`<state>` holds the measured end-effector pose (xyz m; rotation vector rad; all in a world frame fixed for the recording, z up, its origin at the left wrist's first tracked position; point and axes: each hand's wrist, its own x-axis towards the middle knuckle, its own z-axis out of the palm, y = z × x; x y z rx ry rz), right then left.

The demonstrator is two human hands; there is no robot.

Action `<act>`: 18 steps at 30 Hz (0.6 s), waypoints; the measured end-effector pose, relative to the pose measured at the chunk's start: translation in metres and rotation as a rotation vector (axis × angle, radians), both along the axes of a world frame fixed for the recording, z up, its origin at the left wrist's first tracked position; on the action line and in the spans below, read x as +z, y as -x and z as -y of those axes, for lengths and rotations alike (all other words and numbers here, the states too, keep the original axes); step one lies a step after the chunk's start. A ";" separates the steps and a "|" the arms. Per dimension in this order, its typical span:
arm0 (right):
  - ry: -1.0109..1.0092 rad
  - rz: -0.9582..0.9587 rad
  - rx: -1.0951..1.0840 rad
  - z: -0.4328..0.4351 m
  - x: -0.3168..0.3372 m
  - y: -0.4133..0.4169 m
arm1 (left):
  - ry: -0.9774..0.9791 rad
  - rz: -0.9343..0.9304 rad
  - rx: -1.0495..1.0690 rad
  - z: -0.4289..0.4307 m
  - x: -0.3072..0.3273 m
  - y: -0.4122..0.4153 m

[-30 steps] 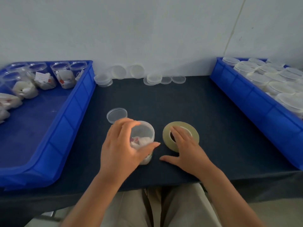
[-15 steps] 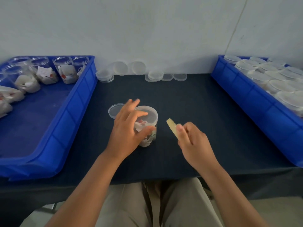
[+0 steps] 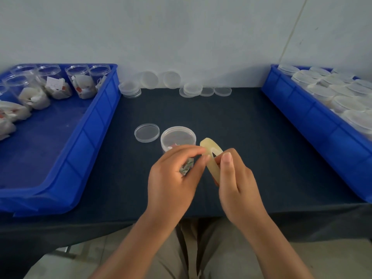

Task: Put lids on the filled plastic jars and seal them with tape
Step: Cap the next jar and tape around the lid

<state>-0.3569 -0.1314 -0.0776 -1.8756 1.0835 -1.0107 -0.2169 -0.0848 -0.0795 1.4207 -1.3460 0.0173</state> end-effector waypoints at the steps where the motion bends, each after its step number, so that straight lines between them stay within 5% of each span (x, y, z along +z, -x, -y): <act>1: -0.002 -0.006 0.003 -0.001 -0.001 0.000 | -0.004 0.051 0.034 0.000 -0.002 -0.002; 6: -0.089 -0.041 0.041 -0.002 -0.009 -0.001 | 0.007 0.294 0.119 -0.004 -0.010 -0.007; 12: 0.046 -0.192 0.284 0.004 -0.020 0.007 | -0.071 0.159 0.159 -0.014 -0.020 -0.012; 18: 0.139 -0.256 0.195 0.015 -0.014 0.008 | 0.046 0.191 0.102 -0.016 -0.023 -0.014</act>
